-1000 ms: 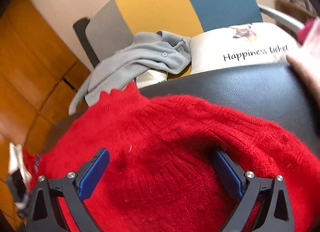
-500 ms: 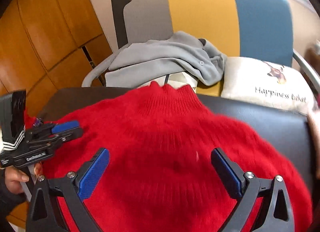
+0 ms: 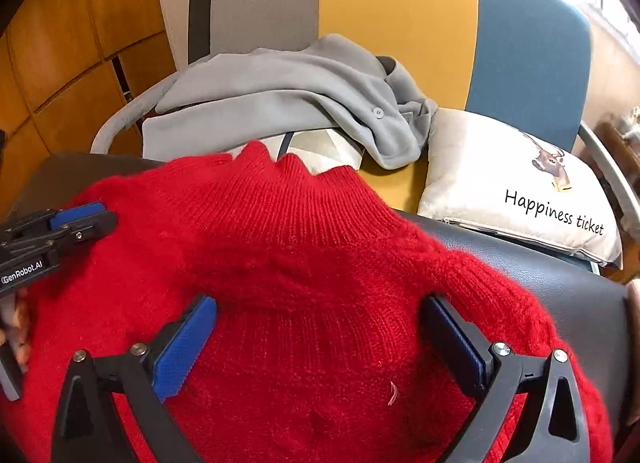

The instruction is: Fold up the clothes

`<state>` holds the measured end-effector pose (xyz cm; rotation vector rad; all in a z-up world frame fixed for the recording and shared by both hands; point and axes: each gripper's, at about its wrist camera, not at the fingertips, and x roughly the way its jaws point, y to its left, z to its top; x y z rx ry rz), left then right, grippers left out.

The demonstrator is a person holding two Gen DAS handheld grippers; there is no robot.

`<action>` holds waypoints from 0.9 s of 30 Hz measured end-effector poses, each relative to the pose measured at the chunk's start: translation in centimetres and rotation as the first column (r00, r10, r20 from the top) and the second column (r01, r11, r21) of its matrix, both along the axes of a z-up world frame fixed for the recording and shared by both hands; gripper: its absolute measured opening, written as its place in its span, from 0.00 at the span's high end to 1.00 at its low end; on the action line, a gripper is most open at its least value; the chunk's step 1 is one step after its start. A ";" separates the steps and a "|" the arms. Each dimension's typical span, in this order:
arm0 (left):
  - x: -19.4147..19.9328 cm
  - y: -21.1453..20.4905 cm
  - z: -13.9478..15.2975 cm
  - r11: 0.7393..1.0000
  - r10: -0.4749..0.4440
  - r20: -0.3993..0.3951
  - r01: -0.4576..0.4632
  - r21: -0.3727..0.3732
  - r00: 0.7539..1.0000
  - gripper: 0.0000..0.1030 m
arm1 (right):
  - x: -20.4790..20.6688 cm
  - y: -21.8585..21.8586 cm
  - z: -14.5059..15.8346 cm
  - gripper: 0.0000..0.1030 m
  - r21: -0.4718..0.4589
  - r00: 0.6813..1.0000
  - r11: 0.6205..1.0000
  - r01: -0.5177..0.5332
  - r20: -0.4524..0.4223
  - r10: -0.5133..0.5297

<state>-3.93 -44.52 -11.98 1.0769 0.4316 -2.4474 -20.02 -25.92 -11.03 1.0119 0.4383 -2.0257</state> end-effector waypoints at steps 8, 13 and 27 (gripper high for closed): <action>6.9 7.1 4.3 0.995 -0.098 -0.130 0.097 -0.015 0.987 0.63 | 4.4 10.8 4.2 0.00 -0.244 0.991 0.969 0.030 0.133 0.003; 11.1 13.4 3.3 0.985 -0.172 -0.111 0.173 0.007 0.979 0.63 | 8.1 27.3 4.8 0.00 -0.380 0.948 0.895 0.234 0.293 -0.124; 16.2 21.9 -0.7 0.952 -0.229 -0.071 0.238 0.193 0.971 0.64 | 10.2 48.7 -0.6 0.01 -0.443 0.732 0.589 0.676 0.491 -0.472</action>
